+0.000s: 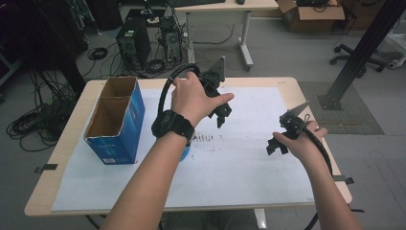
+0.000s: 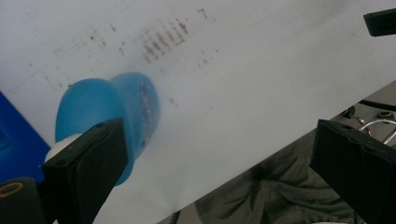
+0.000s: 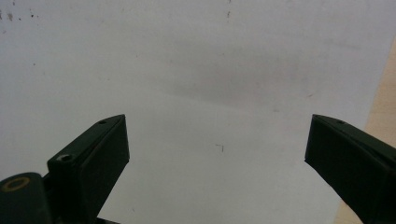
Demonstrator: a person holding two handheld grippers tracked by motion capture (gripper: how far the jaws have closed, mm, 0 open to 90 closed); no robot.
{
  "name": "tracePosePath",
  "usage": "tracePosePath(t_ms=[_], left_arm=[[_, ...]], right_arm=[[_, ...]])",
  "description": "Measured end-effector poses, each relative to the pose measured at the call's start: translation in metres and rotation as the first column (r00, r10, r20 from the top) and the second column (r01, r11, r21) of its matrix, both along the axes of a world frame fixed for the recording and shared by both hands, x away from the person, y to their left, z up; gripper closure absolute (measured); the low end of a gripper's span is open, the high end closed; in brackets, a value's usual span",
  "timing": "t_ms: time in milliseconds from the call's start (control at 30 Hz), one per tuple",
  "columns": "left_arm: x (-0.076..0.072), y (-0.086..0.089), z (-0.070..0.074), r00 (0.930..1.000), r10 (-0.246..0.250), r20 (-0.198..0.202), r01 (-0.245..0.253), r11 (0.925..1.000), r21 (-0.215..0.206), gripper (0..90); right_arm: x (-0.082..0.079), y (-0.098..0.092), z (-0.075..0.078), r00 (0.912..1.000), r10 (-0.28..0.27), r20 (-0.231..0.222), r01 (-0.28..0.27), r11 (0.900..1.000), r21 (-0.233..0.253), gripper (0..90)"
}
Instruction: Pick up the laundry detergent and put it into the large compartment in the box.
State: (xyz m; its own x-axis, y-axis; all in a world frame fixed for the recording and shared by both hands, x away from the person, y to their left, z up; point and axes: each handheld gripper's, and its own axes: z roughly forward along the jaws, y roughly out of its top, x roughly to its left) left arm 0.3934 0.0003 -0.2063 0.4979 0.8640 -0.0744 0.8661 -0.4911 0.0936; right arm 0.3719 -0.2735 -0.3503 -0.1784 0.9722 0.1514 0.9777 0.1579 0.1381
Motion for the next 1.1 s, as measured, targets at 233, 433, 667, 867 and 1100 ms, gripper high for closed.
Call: tracePosePath(t_ms=[233,433,667,867,1100], left_arm=[[0.004,0.016,0.004,0.9997,0.021,0.01,-0.021,0.9998,0.002,4.6],[0.008,0.034,0.005,0.9982,0.057,0.015,-0.058,0.9982,0.014,4.6],[0.012,0.051,0.004,0.9958,0.089,0.024,-0.089,0.9959,0.013,4.6],[0.014,0.054,0.001,0.9957,0.09,0.021,-0.091,0.9955,0.025,4.6],[0.016,0.056,-0.008,0.9945,0.103,0.016,-0.104,0.9933,0.05,4.6]], right_arm=[[0.001,-0.001,-0.002,0.9999,-0.01,-0.003,0.01,1.0,0.008,6.4],[0.002,-0.002,-0.004,0.9999,-0.008,-0.005,0.009,1.0,0.005,6.4],[0.003,0.0,-0.006,0.9999,-0.007,-0.007,0.007,1.0,0.003,6.2],[0.004,0.002,-0.007,1.0,-0.004,-0.009,0.004,1.0,0.001,6.2],[0.004,0.001,-0.01,0.9999,0.001,-0.011,-0.001,1.0,0.002,6.2]])
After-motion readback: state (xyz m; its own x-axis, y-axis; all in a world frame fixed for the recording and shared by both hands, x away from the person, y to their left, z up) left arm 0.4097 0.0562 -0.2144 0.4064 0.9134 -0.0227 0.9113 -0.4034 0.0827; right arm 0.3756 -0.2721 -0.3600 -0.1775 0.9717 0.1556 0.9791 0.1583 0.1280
